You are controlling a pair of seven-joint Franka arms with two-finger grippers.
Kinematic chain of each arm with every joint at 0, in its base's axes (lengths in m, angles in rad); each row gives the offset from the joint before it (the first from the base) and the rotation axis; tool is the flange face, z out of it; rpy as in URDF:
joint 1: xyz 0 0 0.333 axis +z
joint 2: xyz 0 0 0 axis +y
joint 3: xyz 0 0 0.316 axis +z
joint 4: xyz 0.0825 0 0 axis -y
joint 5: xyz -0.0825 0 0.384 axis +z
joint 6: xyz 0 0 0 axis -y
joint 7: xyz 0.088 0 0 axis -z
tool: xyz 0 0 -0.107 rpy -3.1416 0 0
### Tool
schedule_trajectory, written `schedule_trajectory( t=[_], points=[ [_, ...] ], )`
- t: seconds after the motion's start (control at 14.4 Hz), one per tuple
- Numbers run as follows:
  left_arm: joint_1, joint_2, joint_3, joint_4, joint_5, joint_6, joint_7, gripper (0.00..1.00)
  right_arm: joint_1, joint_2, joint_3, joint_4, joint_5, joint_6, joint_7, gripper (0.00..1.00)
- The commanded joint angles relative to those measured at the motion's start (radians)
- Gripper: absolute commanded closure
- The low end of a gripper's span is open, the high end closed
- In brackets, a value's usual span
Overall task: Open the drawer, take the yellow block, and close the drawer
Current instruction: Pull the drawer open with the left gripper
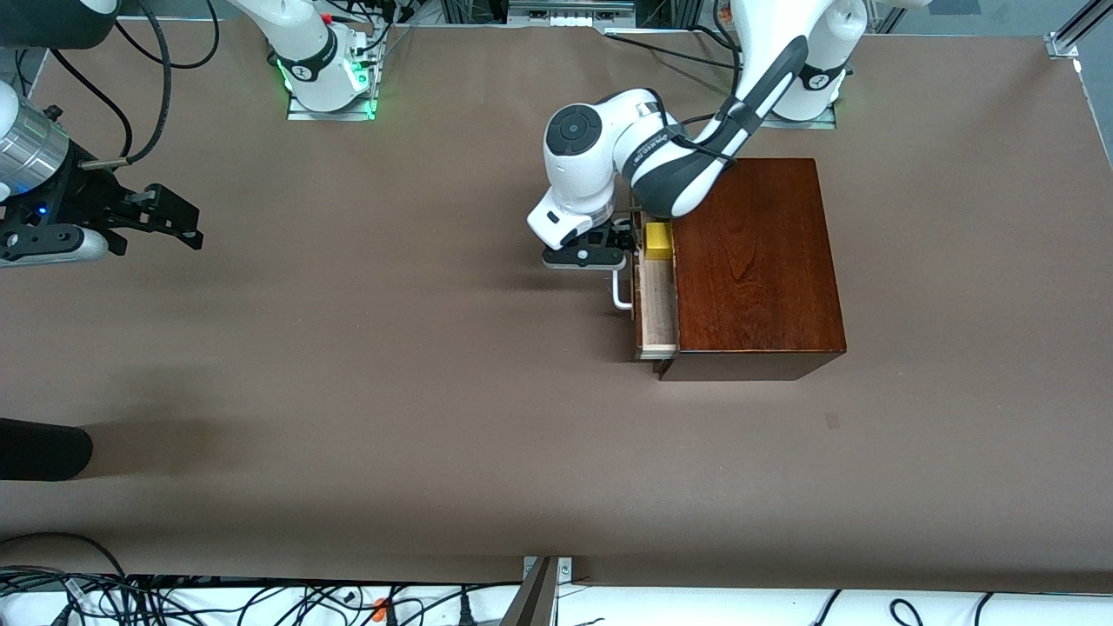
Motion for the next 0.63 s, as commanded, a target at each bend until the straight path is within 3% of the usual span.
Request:
schedule_trajectory(
  t=[0.0, 0.56],
  points=[
    [-0.042, 0.094, -0.010, 0.088, 0.007, 0.070, -0.040, 0.00, -0.004, 0.006, 0.001, 0.020, -0.005, -0.014, -0.004, 0.00],
    [-0.059, 0.106, -0.010, 0.112, 0.007, 0.071, -0.042, 0.00, -0.005, 0.006, -0.001, 0.020, -0.005, -0.015, -0.004, 0.00]
  ],
)
